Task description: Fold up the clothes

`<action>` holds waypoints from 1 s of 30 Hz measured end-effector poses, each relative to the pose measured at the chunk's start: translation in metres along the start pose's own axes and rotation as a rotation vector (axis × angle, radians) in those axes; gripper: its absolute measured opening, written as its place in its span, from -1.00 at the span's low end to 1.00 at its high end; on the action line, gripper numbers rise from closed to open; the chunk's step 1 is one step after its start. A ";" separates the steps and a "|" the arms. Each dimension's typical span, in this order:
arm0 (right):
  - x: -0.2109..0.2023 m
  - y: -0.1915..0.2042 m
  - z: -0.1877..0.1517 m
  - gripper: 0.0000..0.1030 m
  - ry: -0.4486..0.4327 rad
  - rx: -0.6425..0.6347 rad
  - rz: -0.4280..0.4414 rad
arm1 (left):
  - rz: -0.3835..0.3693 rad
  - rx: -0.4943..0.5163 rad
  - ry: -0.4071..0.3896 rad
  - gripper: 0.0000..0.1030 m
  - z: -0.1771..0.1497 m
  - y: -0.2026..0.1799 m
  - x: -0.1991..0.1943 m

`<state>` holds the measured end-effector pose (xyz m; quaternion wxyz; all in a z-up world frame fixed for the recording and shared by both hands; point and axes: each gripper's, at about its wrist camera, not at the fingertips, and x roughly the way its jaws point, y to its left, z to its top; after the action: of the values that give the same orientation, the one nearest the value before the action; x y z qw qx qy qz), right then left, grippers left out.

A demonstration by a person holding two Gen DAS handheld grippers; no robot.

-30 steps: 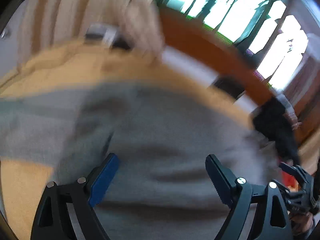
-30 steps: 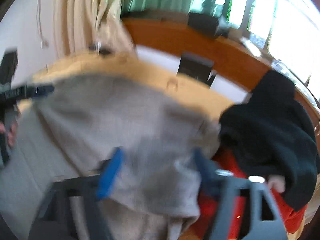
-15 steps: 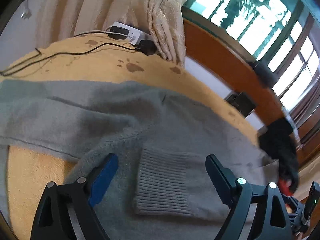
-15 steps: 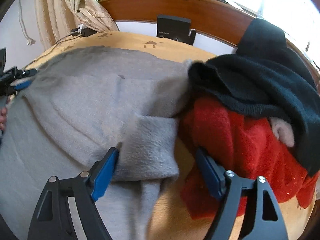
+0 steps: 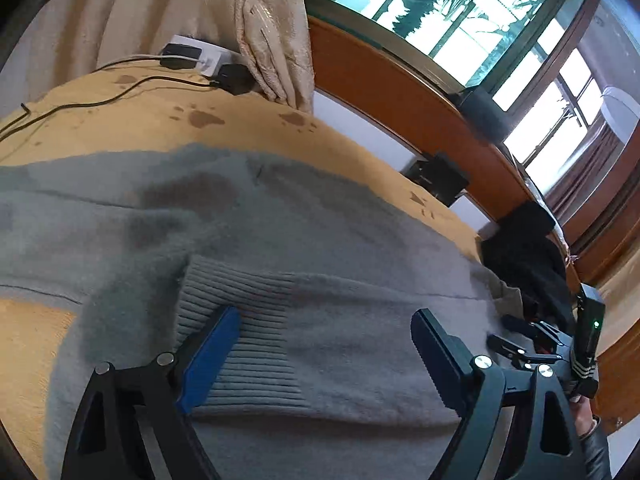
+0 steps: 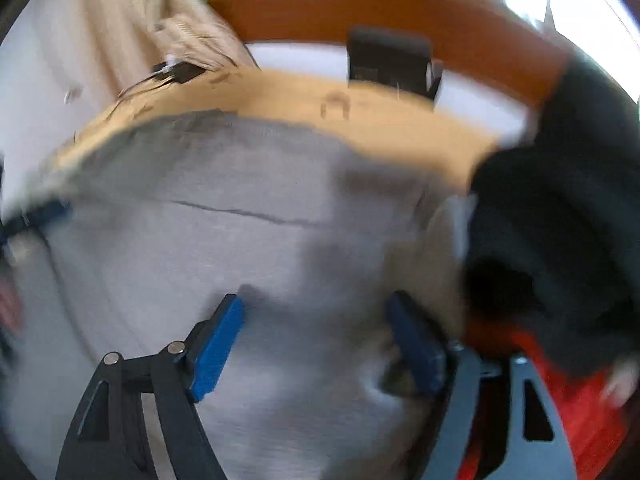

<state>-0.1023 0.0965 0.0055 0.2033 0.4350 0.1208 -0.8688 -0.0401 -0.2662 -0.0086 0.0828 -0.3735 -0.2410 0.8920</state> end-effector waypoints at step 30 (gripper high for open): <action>-0.026 0.075 -0.059 0.85 0.011 0.037 -0.052 | -0.112 -0.285 -0.050 0.77 -0.003 0.053 -0.081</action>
<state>-0.0120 0.0592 -0.0105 0.1717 0.4403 0.1170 -0.8735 0.0207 -0.3374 0.0145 0.0724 -0.3451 -0.3877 0.8517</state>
